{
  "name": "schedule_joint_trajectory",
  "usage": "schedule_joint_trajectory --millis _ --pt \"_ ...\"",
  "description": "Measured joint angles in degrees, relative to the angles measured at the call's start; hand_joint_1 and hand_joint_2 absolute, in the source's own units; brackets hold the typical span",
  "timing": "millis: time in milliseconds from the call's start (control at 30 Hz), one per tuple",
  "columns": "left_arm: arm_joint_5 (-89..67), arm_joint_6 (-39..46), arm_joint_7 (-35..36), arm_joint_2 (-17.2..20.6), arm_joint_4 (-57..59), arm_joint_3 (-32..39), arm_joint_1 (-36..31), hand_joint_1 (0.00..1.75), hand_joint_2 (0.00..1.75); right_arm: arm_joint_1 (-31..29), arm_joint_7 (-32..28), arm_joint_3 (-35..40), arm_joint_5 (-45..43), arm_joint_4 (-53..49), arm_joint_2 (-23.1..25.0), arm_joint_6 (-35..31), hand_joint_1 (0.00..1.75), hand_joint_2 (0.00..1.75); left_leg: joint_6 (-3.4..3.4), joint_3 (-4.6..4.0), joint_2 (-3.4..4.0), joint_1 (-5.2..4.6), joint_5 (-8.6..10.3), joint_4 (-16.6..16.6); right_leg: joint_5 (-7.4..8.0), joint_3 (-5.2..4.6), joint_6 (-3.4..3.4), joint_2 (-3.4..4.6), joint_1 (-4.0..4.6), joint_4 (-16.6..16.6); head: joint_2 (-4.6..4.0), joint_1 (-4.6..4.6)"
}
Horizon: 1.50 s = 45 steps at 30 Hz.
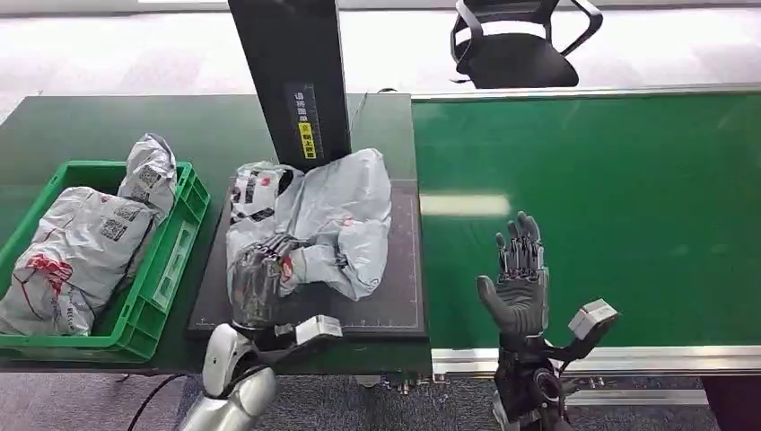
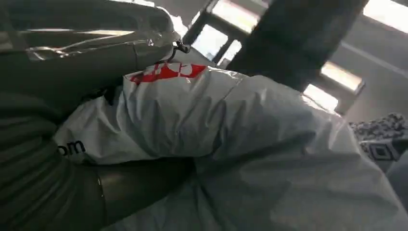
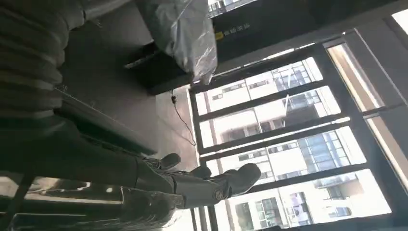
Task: Moved the parcel from conveyor to table for the left to box.
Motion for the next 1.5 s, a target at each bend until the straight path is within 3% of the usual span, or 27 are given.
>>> schedule_joint_trajectory --millis 300,500,767,1233,1367,1500 --pt "11.18 0.24 -15.18 -0.7 -23.92 16.72 9.45 1.75 1.75 1.22 0.41 -0.11 -0.9 -1.31 -0.07 -0.61 0.0 1.75 0.0 -0.07 0.03 0.03 0.0 0.0 0.0 -0.09 -0.01 0.0 0.03 -0.01 0.0 0.02" --pt "14.68 0.24 -18.0 -1.38 -31.66 22.46 11.63 1.73 1.75 1.26 0.42 -0.15 -1.22 -1.4 -0.07 -0.59 0.0 1.75 0.0 -0.07 0.02 0.03 0.0 0.0 0.0 -0.07 -0.01 0.0 0.02 -0.01 0.0 0.02" --pt "19.61 0.24 -13.06 2.89 -34.95 29.74 10.74 1.73 1.75 2.18 0.94 -0.66 -1.49 -2.89 0.0 -0.18 0.0 1.75 -0.02 -0.06 0.02 0.13 0.0 -0.01 -0.01 -0.09 -0.03 0.0 0.15 0.0 0.0 0.0" --pt "19.85 0.24 -12.43 5.07 -35.23 31.18 10.27 1.69 1.75 2.28 1.01 -0.81 -1.55 -3.3 0.04 0.0 0.0 1.75 -0.02 -0.06 0.03 0.13 0.0 -0.01 -0.01 -0.09 -0.03 0.0 0.14 0.0 0.0 0.02" --pt "17.97 -0.28 -5.49 7.13 -33.54 31.99 8.54 1.69 1.75 2.36 1.44 -0.83 -1.42 -3.3 0.06 0.57 0.0 1.75 -0.02 -0.05 0.02 0.13 0.01 0.0 -0.01 -0.13 -0.03 0.0 0.14 -0.01 0.0 0.04" --pt "13.98 -5.16 1.22 11.61 -24.18 33.56 1.91 1.71 1.75 2.39 1.71 -0.85 -0.83 -3.3 0.22 1.46 0.0 1.75 -0.14 -0.05 -0.03 0.16 0.1 -0.01 0.02 -0.12 -0.08 -0.02 0.17 0.03 0.0 0.0"
